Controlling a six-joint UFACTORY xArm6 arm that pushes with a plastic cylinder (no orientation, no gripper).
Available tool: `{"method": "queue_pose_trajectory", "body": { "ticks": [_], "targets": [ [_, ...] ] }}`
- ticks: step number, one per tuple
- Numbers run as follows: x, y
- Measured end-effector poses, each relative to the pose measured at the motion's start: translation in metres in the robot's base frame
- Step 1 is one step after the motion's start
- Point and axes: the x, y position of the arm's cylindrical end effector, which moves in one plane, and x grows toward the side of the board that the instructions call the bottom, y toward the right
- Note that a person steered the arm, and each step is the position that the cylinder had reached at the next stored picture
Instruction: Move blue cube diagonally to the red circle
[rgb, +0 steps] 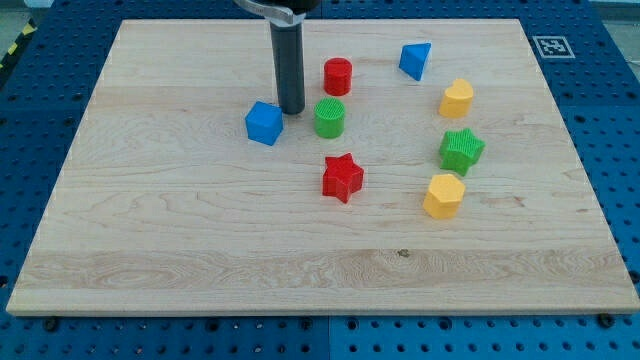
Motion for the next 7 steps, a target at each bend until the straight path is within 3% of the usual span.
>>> {"method": "queue_pose_trajectory", "body": {
  "ticks": [4,6,7],
  "targets": [
    [0.02,0.072],
    [-0.023,0.022],
    [-0.044,-0.031]
  ]
}}
